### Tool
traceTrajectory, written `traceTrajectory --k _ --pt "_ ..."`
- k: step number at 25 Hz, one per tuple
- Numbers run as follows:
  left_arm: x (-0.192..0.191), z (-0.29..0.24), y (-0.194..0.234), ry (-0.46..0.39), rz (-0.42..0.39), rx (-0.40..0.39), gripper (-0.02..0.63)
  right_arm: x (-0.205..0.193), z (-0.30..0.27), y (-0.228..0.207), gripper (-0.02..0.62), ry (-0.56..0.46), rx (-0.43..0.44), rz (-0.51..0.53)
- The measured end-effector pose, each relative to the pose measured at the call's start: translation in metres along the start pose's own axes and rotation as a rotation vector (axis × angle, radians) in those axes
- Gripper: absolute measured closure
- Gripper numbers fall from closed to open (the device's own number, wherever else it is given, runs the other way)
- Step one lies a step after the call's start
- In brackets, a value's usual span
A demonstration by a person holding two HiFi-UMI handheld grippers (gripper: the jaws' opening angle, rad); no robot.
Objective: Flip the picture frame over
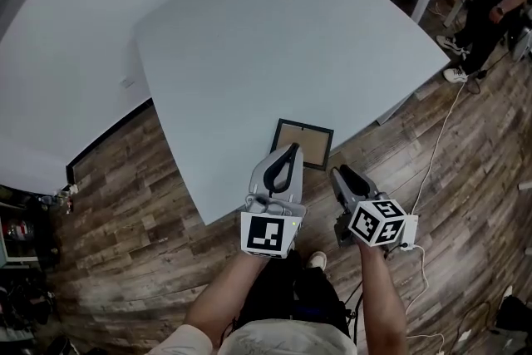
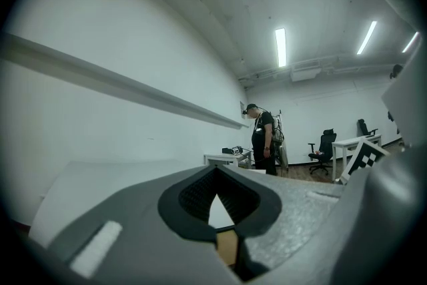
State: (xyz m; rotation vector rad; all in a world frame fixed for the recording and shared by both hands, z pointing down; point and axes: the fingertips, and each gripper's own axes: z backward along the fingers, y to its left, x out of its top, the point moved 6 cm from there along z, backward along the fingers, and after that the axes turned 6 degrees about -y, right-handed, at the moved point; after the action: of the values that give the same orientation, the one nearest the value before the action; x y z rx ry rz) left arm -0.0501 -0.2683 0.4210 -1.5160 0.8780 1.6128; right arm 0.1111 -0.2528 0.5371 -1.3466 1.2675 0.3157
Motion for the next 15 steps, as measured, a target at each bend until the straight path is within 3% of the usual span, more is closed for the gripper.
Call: traceTrajectory --k 8,11,15 --pt "-0.026 0.003 0.002 0.014 -0.005 0.013 0.606 -0.049 -0.02 -0.029 0.406 -0.002 0.075 -0.274" --pt "-0.035 0.004 0.003 0.025 -0.007 0.007 0.606 -0.054 -0.03 -0.031 0.39 -0.069 0.177 -0.459" --pt "-0.044 0.007 0.002 0.042 0.004 0.013 0.606 -0.052 -0.04 -0.034 0.387 -0.138 0.289 -0.573"
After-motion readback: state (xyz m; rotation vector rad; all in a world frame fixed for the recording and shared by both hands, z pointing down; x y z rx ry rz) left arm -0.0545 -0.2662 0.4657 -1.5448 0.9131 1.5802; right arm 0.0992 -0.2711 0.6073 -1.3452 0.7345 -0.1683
